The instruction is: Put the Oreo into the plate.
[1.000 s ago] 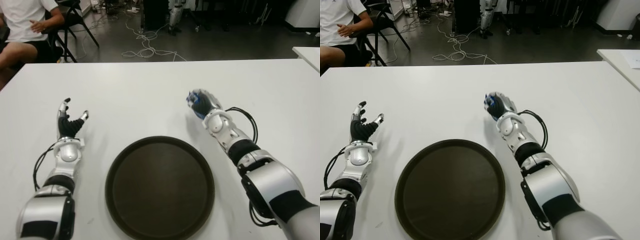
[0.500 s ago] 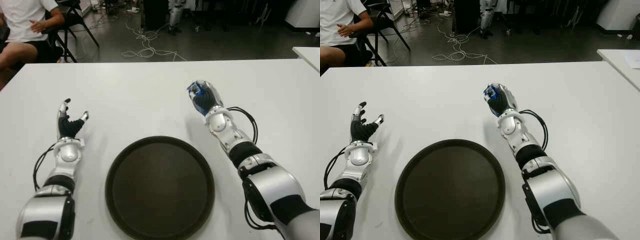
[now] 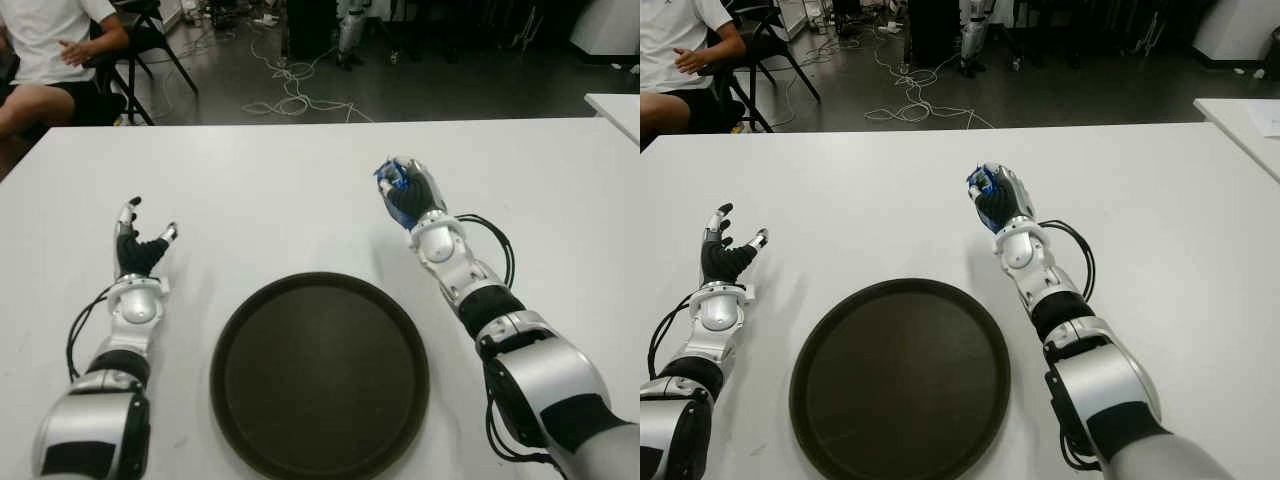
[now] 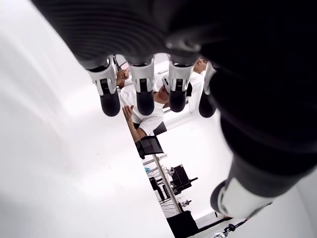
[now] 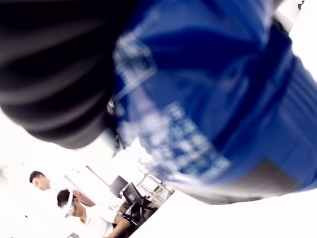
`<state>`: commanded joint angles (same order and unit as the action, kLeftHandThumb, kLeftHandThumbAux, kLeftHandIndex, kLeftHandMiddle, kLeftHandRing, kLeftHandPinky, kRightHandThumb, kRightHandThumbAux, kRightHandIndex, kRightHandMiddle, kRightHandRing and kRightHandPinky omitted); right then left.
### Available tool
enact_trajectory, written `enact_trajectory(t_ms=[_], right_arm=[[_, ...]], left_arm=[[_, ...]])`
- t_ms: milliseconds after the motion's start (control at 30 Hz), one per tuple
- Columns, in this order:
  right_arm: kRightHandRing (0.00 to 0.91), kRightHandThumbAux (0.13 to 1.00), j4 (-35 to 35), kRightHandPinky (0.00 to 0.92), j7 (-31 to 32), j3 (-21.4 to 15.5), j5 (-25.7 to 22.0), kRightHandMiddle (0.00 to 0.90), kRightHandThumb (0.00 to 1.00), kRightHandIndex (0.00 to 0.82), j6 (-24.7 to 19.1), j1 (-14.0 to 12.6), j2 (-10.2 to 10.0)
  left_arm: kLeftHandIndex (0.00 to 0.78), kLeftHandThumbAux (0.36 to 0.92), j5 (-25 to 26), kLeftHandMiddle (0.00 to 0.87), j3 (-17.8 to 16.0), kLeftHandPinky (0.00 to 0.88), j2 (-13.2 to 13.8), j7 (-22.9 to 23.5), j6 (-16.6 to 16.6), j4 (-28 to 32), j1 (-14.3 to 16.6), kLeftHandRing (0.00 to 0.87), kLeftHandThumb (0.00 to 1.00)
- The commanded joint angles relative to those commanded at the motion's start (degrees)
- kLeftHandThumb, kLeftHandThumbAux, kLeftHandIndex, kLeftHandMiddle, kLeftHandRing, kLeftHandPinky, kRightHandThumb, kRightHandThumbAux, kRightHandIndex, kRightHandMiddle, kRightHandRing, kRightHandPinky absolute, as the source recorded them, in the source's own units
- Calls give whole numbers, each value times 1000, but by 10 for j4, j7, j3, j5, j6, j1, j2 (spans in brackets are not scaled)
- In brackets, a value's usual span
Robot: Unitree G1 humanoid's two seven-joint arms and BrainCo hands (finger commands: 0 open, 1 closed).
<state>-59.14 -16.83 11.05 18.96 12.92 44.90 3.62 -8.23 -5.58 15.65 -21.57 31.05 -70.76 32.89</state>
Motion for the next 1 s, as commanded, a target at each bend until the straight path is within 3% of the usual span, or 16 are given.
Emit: enact_trajectory(t_ms=[300, 400, 433, 500, 633, 733, 1000], right_arm=[[822, 720, 21, 816, 25, -13, -14, 816, 705, 441, -8, -5, 0], [823, 720, 32, 821, 71, -33, -51, 816, 704, 440, -11, -8, -5], [823, 720, 42, 822, 109, -55, -88, 816, 704, 440, -19, -10, -10], [823, 721, 61, 820, 189, -101, -166, 813, 705, 440, -46, -11, -20], [817, 721, 88, 813, 259, -137, -234, 806, 706, 439, -89, -15, -26], [811, 722, 165, 811, 308, -163, -302, 801, 706, 438, -176, -31, -35], [821, 724, 273, 834, 333, -171, -352, 806, 707, 434, -301, -56, -34]], left_arm=[[47, 764, 1, 61, -1, 26, -1, -2, 2, 0, 0, 47, 0], [45, 762, 0, 60, -1, 30, -1, -5, -2, 0, 0, 48, 0], [45, 761, 0, 60, -1, 31, -1, -7, -5, -1, 0, 48, 0], [46, 757, 0, 63, -1, 33, -1, -9, -8, -2, 1, 53, 0], [47, 752, 1, 66, -1, 32, -1, -9, -9, -2, 1, 55, 0], [52, 746, 3, 74, -3, 36, -1, -4, -7, -3, 2, 59, 0], [50, 743, 4, 67, -3, 29, 0, 3, -3, -3, 0, 49, 0]])
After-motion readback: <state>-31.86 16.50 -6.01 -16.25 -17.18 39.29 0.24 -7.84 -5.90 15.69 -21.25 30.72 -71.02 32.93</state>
